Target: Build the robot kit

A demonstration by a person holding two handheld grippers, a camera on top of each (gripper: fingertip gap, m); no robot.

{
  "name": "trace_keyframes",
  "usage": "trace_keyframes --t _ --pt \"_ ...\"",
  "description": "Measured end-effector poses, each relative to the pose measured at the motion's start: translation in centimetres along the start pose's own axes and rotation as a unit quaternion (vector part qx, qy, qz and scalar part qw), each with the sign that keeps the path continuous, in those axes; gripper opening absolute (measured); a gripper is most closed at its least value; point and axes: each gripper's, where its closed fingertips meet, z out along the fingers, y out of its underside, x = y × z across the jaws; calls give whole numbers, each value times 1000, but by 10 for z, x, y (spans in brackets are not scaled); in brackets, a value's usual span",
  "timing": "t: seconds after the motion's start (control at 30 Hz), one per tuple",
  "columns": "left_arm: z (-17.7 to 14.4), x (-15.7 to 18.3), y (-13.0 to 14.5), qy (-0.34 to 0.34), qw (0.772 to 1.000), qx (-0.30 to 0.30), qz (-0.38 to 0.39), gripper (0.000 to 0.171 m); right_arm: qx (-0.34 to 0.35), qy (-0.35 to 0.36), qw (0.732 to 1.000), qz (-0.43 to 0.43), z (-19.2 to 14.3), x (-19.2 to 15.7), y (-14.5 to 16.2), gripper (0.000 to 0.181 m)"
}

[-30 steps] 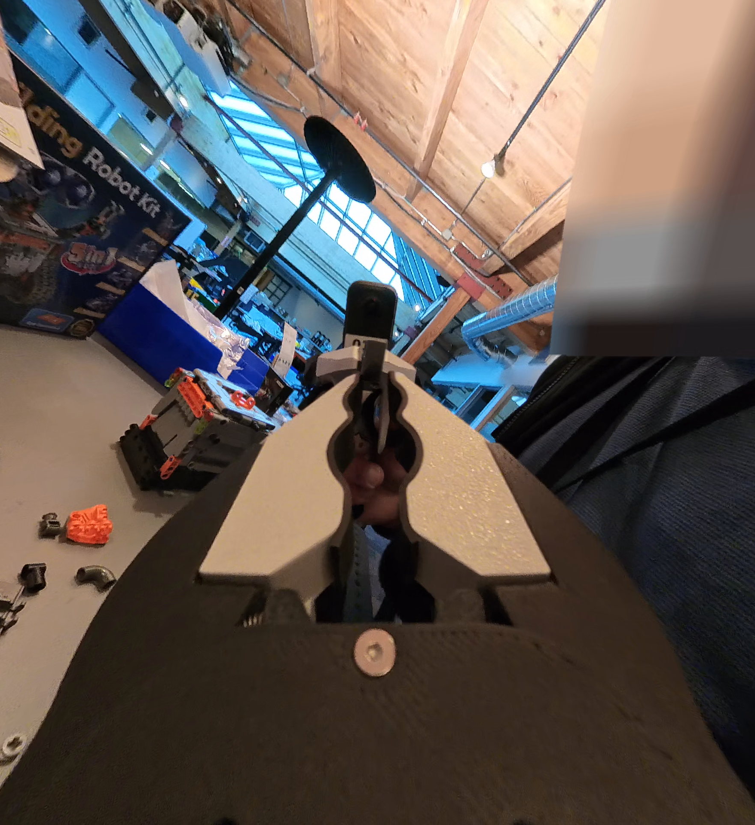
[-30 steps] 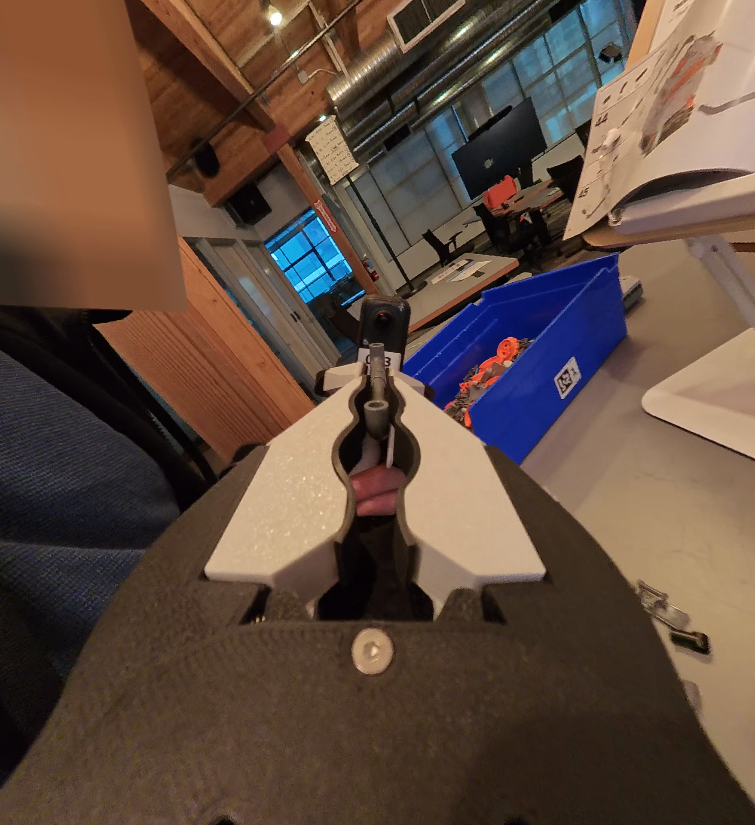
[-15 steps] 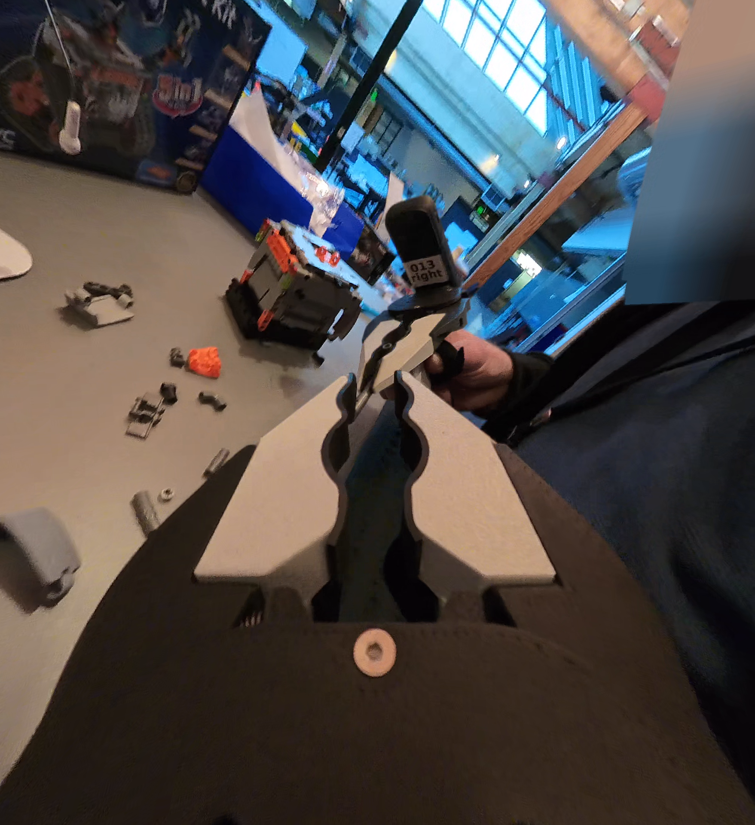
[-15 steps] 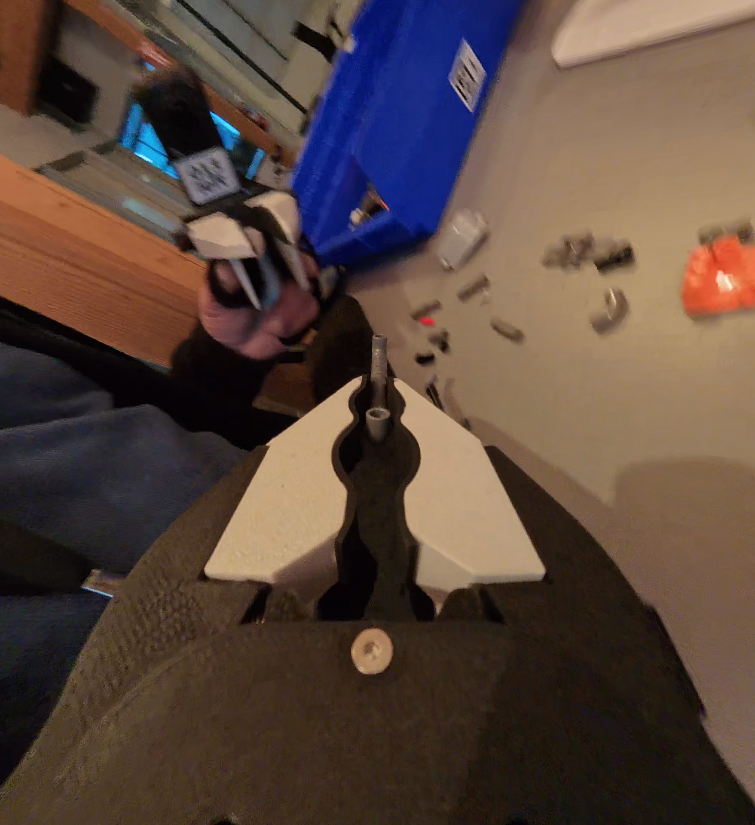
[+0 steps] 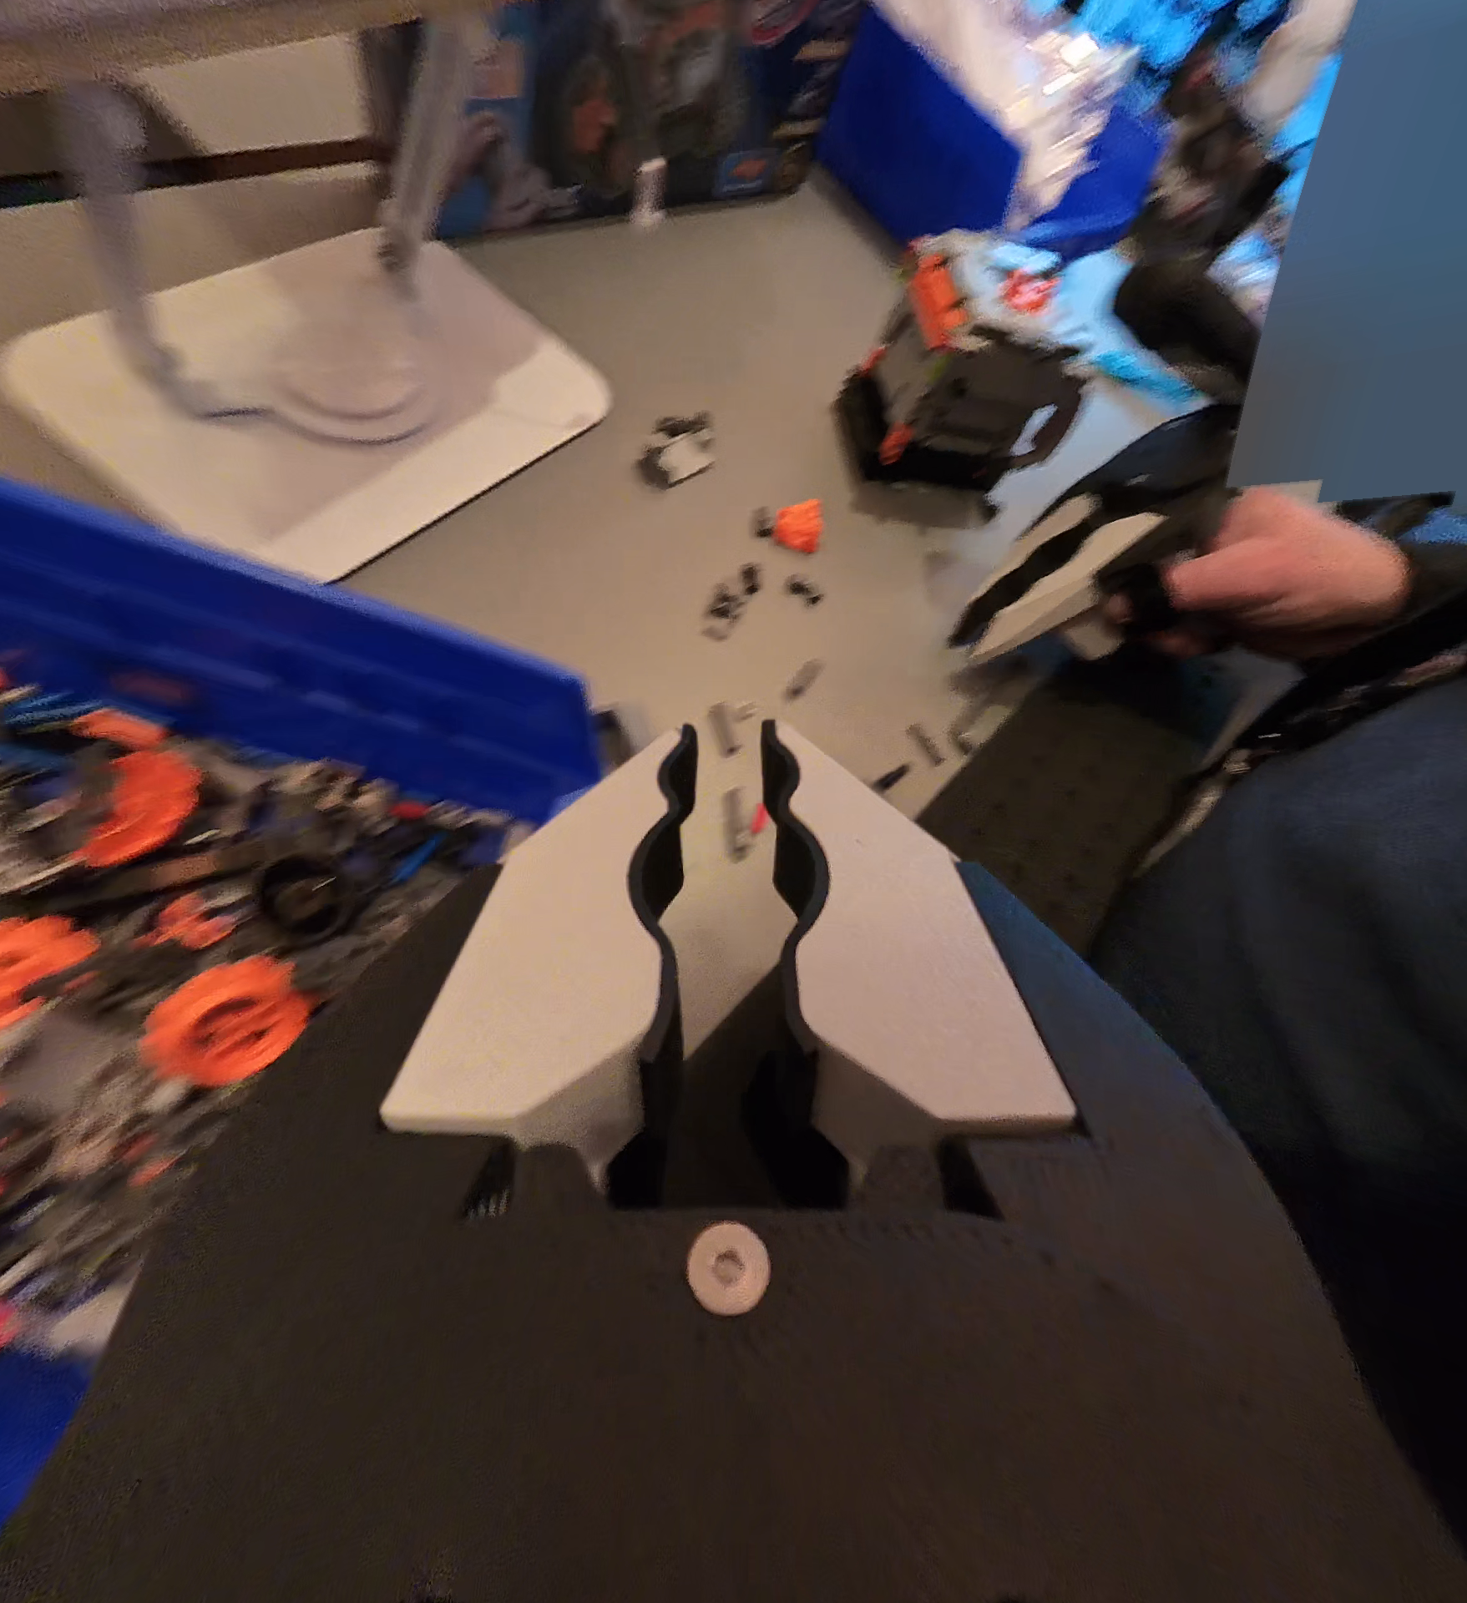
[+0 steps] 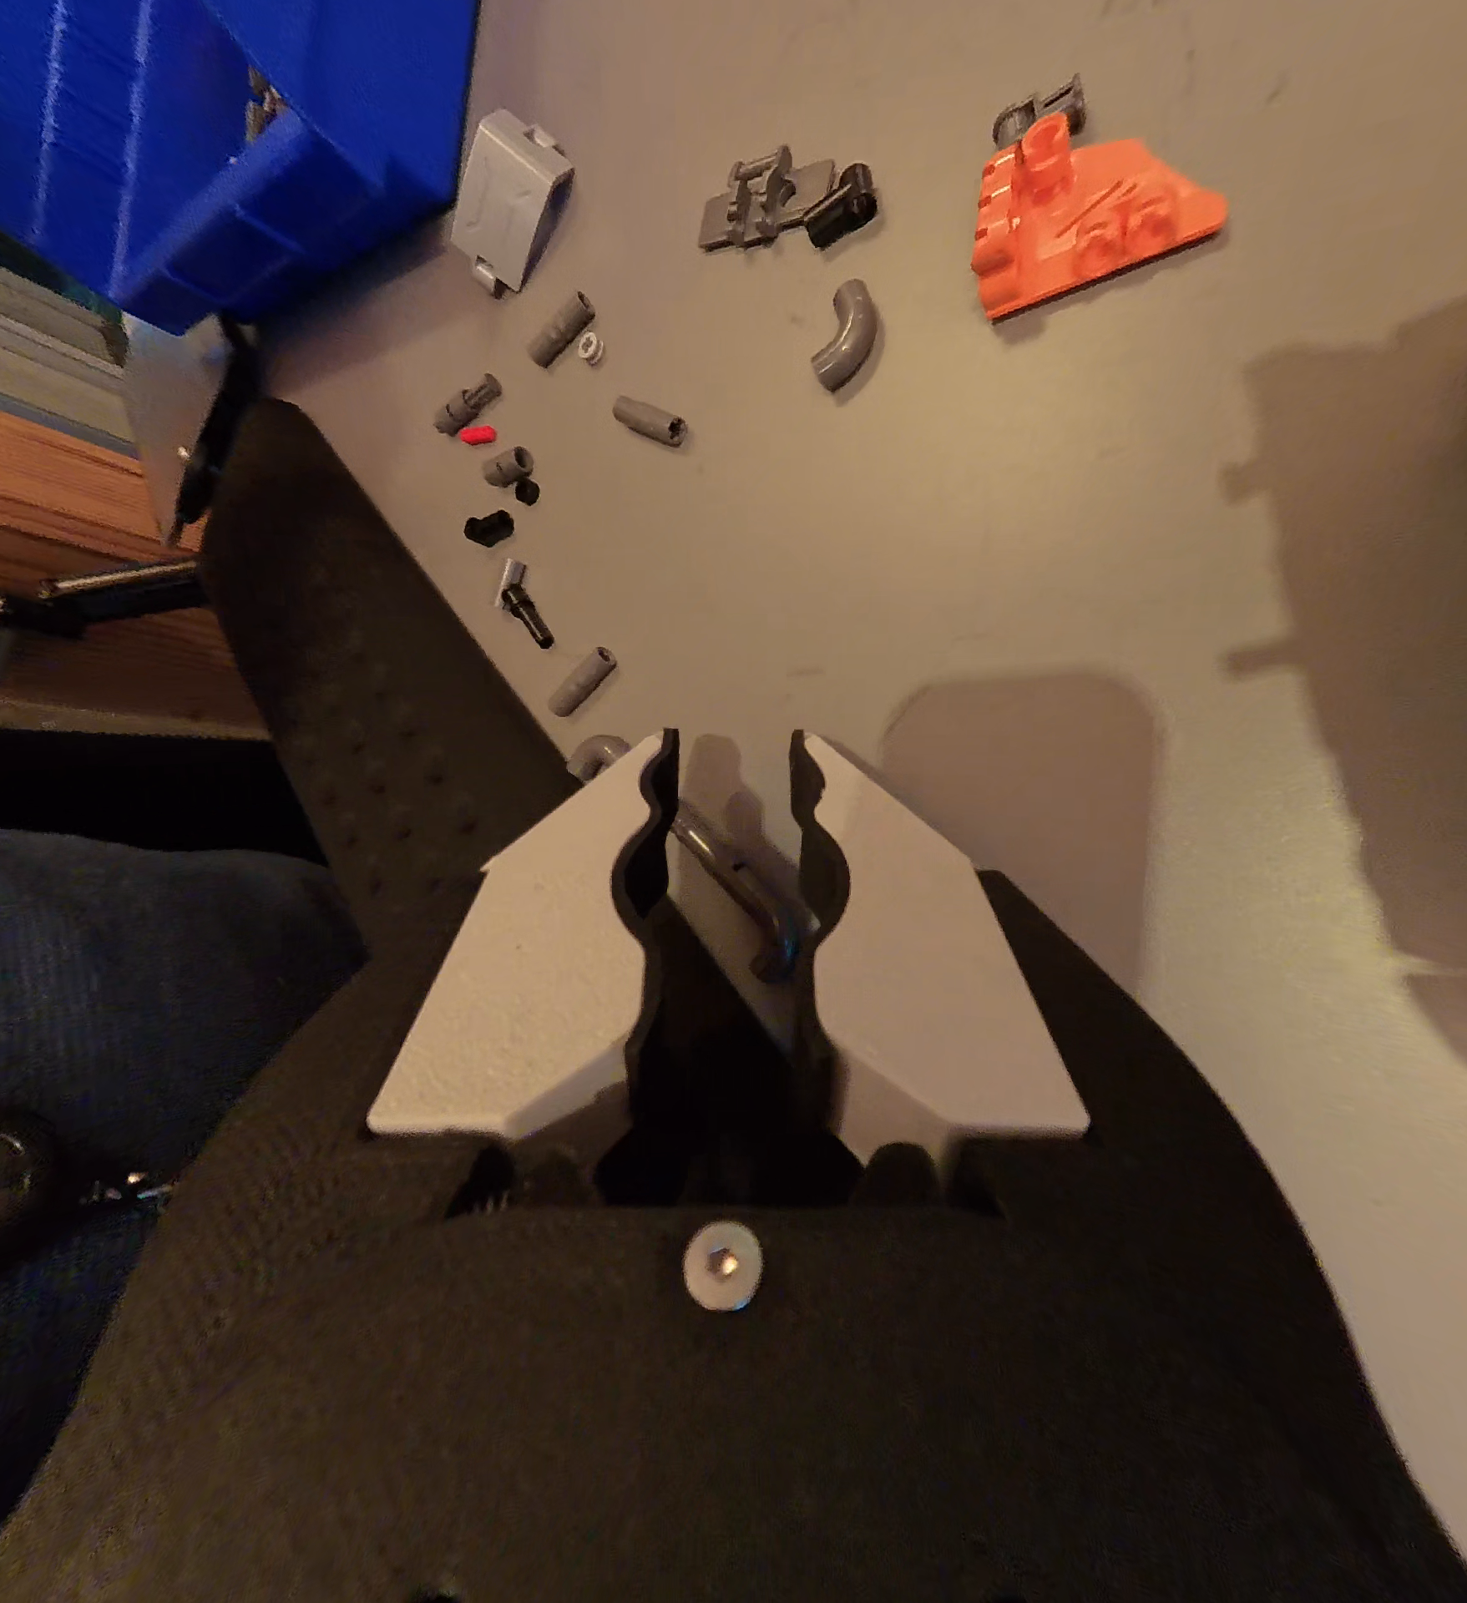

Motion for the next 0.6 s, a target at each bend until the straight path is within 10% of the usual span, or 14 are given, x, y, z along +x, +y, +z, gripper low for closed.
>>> trace_keyframes --t 0.17,0.6 --pt "-23 -47 8 -81 995 -64 -1 12 32 31 998 -51 -5 -1 -10 31" --pt "11 -59 26 4 981 -190 28 0 83 -5 982 -168 2 -43 -33 22"
